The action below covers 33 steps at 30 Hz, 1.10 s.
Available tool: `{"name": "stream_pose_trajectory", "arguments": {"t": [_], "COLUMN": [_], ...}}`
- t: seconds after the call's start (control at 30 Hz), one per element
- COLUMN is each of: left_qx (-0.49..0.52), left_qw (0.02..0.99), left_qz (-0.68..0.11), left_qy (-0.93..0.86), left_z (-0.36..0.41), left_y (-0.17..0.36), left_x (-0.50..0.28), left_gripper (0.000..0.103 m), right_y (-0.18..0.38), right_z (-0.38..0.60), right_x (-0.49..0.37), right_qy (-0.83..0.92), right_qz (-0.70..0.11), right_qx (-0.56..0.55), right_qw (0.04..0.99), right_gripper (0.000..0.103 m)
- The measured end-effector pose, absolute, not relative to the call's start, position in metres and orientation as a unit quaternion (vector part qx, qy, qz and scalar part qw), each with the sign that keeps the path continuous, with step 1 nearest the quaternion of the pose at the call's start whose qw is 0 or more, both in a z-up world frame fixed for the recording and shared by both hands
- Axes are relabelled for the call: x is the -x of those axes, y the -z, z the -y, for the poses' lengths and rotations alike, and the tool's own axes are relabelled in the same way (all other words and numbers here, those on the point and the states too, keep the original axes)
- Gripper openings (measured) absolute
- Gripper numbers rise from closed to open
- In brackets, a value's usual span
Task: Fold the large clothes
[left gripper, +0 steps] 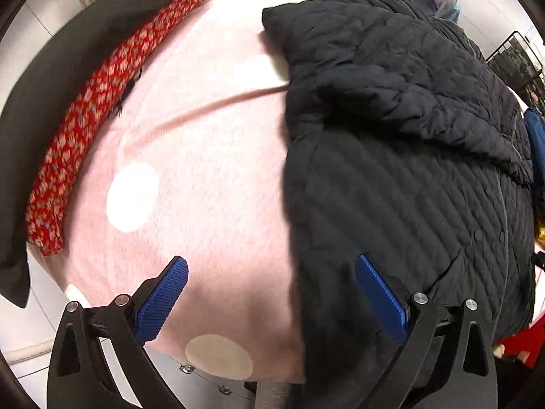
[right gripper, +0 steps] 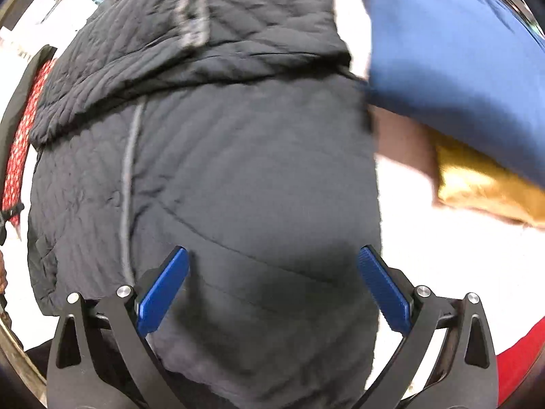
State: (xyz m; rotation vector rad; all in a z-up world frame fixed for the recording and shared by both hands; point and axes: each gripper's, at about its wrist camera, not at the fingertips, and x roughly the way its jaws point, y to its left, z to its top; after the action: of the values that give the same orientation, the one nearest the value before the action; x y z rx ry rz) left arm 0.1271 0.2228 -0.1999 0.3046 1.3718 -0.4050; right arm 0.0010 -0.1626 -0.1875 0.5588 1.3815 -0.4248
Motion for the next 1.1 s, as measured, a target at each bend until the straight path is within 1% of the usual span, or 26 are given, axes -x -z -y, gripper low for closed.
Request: {"name": "stream_pose_trajectory", "arguments": {"t": [0.1,0.3,0.43,0.53,0.57,0.63,0.7,0.77,0.8,0.83,0.9,0.97,1.0,1.1], "left_qx": [-0.118,-0.074,-0.057,-0.055,-0.065,-0.088,-0.112,-0.126,-0.128,-0.125,-0.113,-0.111,-0.113,-0.116], "left_qw": [0.731,0.693,0.668,0.649,0.644,0.639,0.636,0.638,0.638,0.638,0.634,0.63,0.628,0.625], "left_qz": [-0.641,-0.675,-0.695,-0.705,-0.705,-0.703,-0.701,-0.696,-0.695,-0.695,-0.696,-0.697,-0.697,-0.698], "left_qy": [0.203,0.243,0.259,0.28,0.289,0.299,0.303,0.304,0.306,0.308,0.316,0.324,0.326,0.33], "left_z": [-0.229,-0.232,-0.234,-0.239,-0.238,-0.239,-0.24,-0.241,-0.24,-0.232,-0.227,-0.225,-0.226,-0.228], "left_y": [0.205,0.229,0.243,0.246,0.246,0.246,0.25,0.25,0.249,0.248,0.243,0.239,0.239,0.237], "left_x": [-0.128,-0.096,-0.073,-0.056,-0.05,-0.038,-0.03,-0.027,-0.027,-0.024,-0.029,-0.035,-0.038,-0.038], "left_gripper": [0.097,0.096,0.095,0.092,0.091,0.088,0.08,0.077,0.071,0.067,0.052,0.046,0.044,0.044], "right_y": [0.195,0.219,0.247,0.253,0.254,0.256,0.26,0.263,0.263,0.254,0.249,0.241,0.237,0.236], "right_z": [0.188,0.224,0.225,0.214,0.211,0.208,0.206,0.209,0.212,0.226,0.233,0.247,0.253,0.258], "right_x": [0.027,0.085,0.122,0.141,0.15,0.163,0.175,0.184,0.184,0.179,0.168,0.168,0.167,0.158], "right_qy": [0.211,0.197,0.166,0.133,0.108,0.079,0.074,0.078,0.082,0.085,0.088,0.091,0.092,0.112], "right_qz": [-0.616,-0.608,-0.609,-0.606,-0.605,-0.61,-0.619,-0.617,-0.613,-0.609,-0.595,-0.585,-0.585,-0.589], "right_qx": [-0.28,-0.351,-0.405,-0.428,-0.437,-0.44,-0.425,-0.424,-0.426,-0.426,-0.428,-0.427,-0.426,-0.415], "right_qw": [0.706,0.685,0.661,0.657,0.656,0.655,0.656,0.658,0.66,0.664,0.675,0.683,0.684,0.685], "right_gripper": [0.098,0.098,0.098,0.098,0.097,0.09,0.086,0.084,0.084,0.084,0.084,0.084,0.084,0.084]}}
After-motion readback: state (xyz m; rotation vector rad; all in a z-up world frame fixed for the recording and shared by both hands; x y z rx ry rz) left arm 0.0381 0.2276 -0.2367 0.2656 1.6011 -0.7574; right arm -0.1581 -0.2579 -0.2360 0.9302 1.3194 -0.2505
